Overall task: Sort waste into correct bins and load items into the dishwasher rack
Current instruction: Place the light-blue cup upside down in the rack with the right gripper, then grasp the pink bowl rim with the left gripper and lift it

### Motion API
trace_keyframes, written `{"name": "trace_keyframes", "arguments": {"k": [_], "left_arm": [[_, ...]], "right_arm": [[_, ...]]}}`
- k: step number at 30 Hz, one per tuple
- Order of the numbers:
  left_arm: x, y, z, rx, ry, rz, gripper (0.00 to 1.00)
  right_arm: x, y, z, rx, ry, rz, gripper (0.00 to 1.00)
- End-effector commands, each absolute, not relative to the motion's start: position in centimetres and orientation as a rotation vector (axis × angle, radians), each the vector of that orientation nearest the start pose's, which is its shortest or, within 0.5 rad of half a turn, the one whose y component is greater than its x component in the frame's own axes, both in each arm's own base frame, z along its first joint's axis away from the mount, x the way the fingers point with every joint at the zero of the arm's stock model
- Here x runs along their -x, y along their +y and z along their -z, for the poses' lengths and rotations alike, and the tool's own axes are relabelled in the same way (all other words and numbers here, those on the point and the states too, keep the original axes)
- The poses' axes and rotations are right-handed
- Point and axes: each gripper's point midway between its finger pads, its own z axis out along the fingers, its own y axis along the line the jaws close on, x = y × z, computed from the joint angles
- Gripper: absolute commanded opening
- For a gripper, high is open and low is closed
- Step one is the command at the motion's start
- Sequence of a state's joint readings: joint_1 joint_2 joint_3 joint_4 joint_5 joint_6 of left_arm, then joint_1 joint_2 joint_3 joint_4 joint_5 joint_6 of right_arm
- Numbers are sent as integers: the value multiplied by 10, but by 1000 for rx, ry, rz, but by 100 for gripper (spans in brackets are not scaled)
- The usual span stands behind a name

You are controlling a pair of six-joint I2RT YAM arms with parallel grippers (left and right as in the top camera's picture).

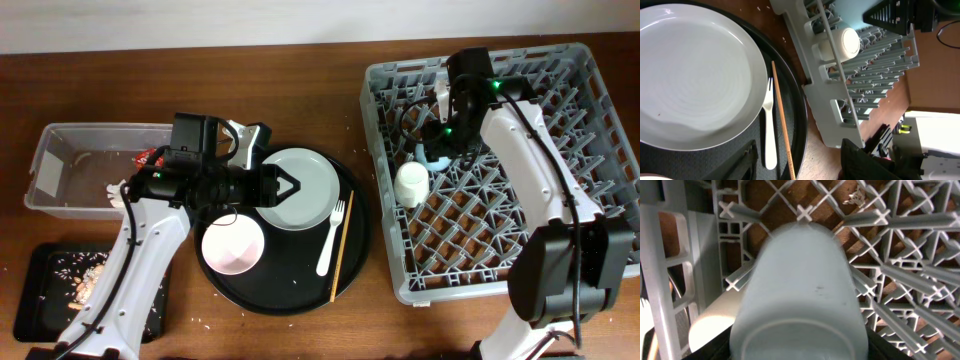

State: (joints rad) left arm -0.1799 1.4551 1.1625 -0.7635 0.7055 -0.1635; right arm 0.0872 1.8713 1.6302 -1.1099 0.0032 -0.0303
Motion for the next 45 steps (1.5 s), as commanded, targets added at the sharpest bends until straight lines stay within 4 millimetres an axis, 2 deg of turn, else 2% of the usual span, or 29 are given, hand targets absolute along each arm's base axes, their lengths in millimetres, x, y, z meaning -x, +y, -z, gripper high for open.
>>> {"name": "trace_keyframes", "arguments": {"k": [1, 3, 4, 6, 7, 8, 9, 10, 11, 13, 15, 16, 18, 22, 25, 32, 33, 35, 36, 39, 44, 45], "left_arm": [[-317, -170, -180, -275, 2574, 1043, 53], [-317, -170, -180, -275, 2574, 1044, 53], [-318, -170, -180, -276, 2570, 1043, 52], [-323, -160, -173, -248, 2595, 947, 51], [-324, -151, -166, -219, 2630, 861, 47], [-323, -143, -160, -192, 2659, 797, 45], [-323, -132, -155, -143, 2692, 700, 43], [-318, -108, -150, -62, 2739, 514, 44], [-311, -80, -150, 30, 2764, 306, 43], [-293, -38, -152, 160, 2792, 1, 49], [-268, -14, -145, 252, 2865, -186, 50], [-265, -12, -141, 280, 2869, -205, 50], [-256, 1, -119, 378, 2868, -307, 50], [-245, -7, -68, 374, 2902, -226, 50], [-238, -15, -50, 379, 2931, -142, 49], [-247, -32, -50, 407, 2920, 60, 49], [-246, -32, -50, 406, 2924, 57, 49], [-248, -10, -51, 395, 2891, -124, 49], [-248, -6, -51, 409, 2886, -139, 49], [-248, -6, -51, 409, 2890, -144, 49], [-244, -16, -28, 403, 2919, -63, 49], [-245, -24, -28, 398, 2922, 4, 38]], "right_arm": [[-404, 34, -125, 165, 2915, 7, 81], [-406, 35, -135, 166, 2905, 6, 85], [-407, 35, -152, 164, 2883, -1, 85], [-402, 49, -199, 180, 2826, -118, 86], [-390, 60, -228, 197, 2794, -213, 89], [-381, 66, -244, 208, 2769, -271, 91], [-377, 70, -251, 214, 2755, -302, 95], [-365, 80, -259, 231, 2751, -398, 99], [-354, 89, -259, 238, 2780, -482, 99], [-343, 88, -254, 230, 2836, -497, 99], [-338, 88, -253, 226, 2858, -499, 99], [-338, 88, -253, 226, 2857, -499, 99], [-338, 88, -253, 227, 2857, -499, 99], [-338, 88, -253, 227, 2857, -499, 99], [-338, 88, -253, 227, 2857, -499, 99], [-338, 88, -253, 227, 2857, -499, 99], [-338, 88, -253, 227, 2857, -499, 99], [-338, 88, -253, 227, 2857, -499, 99], [-338, 88, -253, 227, 2857, -499, 99], [-338, 88, -253, 227, 2857, -499, 99], [-338, 88, -253, 227, 2857, -499, 99], [-338, 88, -253, 227, 2857, -499, 99]]}}
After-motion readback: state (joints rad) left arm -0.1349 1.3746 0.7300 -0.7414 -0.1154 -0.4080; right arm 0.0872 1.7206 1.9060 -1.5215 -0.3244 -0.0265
